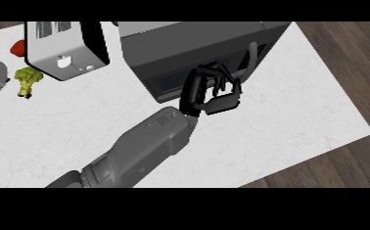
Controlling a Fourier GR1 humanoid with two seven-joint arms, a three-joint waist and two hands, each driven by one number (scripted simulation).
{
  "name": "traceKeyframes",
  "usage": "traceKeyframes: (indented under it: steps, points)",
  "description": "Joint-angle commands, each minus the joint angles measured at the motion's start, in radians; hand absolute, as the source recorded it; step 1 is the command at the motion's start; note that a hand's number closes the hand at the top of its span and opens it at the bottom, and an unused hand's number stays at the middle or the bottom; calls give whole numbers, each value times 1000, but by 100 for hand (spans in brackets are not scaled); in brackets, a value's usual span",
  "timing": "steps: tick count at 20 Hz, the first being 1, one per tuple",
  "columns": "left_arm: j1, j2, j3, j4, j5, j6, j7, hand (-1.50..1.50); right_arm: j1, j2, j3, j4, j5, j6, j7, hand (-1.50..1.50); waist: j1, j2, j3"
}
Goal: Pick up the milk, place it into the microwave and close the microwave
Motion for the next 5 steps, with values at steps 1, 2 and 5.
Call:
traceKeyframes:
  steps: [1, 2, 5]
  points:
    - [-88, 1, 43, 76, 19, -6, 19, 150, -18, -19, -3, 29, -9, 27, -6, -150, -9, 12, -2]
    - [-98, 1, 50, 68, 33, -13, 27, 150, -30, -13, 1, 33, -12, 24, -8, -150, 1, 12, -3]
    - [-88, 1, 34, 76, 38, -9, 14, 150, -38, -27, -4, 53, -20, 35, -3, -150, -5, 13, -2]
